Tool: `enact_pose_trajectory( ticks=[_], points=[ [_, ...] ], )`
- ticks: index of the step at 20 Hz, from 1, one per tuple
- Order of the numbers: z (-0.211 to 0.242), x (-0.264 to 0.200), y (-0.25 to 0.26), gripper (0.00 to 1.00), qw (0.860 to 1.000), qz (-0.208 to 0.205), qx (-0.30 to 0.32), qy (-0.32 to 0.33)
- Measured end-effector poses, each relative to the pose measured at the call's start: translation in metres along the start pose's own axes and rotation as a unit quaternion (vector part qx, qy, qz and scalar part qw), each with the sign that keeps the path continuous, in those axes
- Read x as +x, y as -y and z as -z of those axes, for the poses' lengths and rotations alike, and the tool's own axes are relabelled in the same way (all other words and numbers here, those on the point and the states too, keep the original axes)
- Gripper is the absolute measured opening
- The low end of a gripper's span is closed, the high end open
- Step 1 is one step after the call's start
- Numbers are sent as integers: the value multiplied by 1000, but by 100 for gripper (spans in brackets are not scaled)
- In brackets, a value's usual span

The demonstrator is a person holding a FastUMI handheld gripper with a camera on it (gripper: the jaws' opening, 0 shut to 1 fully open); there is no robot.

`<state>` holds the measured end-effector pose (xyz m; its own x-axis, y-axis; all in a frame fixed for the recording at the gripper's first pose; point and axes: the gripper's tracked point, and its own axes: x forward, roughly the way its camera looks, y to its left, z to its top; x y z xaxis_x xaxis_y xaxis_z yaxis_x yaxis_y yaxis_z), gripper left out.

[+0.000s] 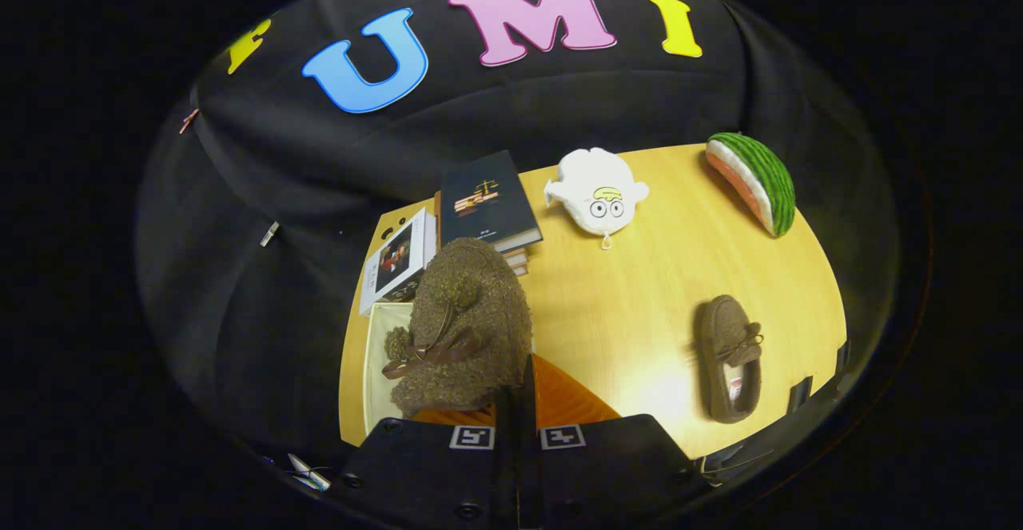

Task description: Open the storage box then place both shoes into the box .Put the left shoe in first, then the right shoe, with the right side of both shoes facing outward in a uniform manner.

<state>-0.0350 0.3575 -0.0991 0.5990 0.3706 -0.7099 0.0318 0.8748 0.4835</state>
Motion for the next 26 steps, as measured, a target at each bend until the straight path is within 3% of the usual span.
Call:
enact_pose_trajectory(
  ticks=[9,18,23,26],
  points=[
    [61,62,-66,6,998,14,-34,-43],
    [88,115,-79,7,995,62,-50,-64],
    [99,122,-92,9,994,55,-38,-81],
    [105,123,-102,16,995,21,-20,-100]
  ],
)
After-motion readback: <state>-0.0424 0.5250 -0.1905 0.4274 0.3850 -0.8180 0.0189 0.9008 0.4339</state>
